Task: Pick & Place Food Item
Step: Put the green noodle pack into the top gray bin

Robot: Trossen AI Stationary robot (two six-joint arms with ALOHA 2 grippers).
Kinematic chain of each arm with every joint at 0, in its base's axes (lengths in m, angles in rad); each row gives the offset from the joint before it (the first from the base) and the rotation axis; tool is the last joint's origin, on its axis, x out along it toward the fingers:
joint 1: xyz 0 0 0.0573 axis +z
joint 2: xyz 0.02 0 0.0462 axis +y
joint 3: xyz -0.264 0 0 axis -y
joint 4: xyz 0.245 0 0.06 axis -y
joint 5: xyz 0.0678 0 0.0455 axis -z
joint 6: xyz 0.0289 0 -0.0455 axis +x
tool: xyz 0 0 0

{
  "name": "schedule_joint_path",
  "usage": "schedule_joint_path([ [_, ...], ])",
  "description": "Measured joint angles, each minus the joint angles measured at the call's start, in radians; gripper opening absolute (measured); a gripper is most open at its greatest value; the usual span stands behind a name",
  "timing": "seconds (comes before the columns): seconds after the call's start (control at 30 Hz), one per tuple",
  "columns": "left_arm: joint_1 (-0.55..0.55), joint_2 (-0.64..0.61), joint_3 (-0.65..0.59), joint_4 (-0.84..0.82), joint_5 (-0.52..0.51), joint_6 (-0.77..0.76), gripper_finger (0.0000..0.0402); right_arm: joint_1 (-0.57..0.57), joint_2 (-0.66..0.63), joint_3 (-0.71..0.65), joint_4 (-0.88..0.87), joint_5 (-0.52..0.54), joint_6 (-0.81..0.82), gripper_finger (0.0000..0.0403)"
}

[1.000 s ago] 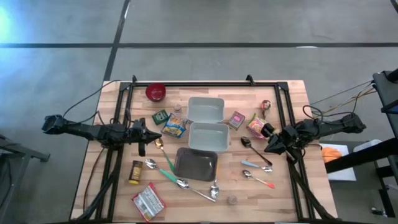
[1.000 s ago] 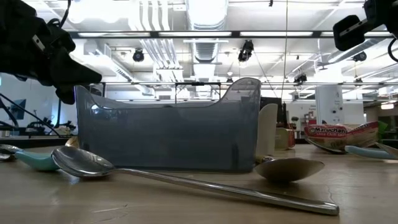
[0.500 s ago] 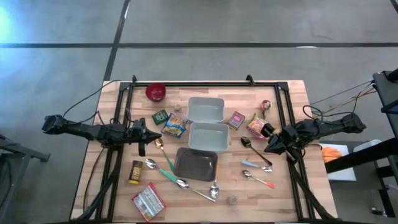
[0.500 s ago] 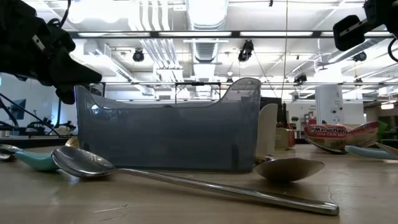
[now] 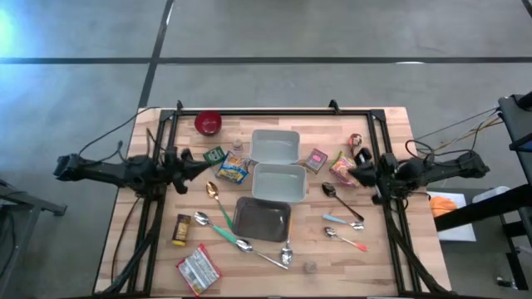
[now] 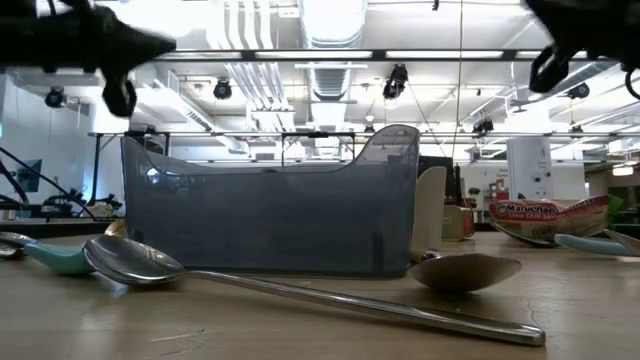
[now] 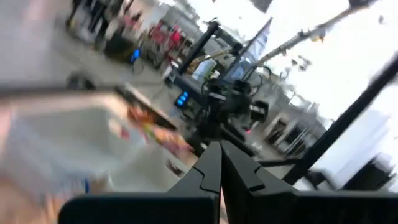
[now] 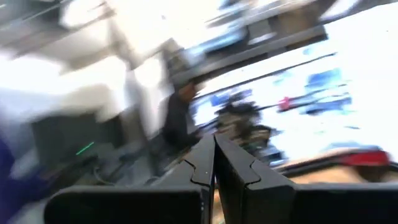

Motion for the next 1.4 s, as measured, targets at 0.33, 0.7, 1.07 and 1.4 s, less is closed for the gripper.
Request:
schedule_joint_path([
  [0.33, 0.093, 0.110, 0.331, -0.444, -0.005, 0.177, 0.0005, -0.001, 0.014, 0.333, -0.518, 0.024, 0.031, 0.0008],
  [0.7, 0.223, 0.137, 0.394, -0.657, 0.002, -0.025, 0.0005, -0.002, 0.108, 0.638, -0.958, 0.103, 0.416, 0.0008],
  [1.07, 0.223, 0.143, 0.394, -0.639, 0.003, -0.172, 0.0005, -0.002, 0.217, 0.677, -0.922, 0.274, 0.628, 0.0009],
  [1.4, 0.223, 0.144, 0.395, -0.605, 0.020, -0.173, 0.0005, -0.004, 0.262, 0.677, -0.935, 0.295, 0.559, 0.0008],
])
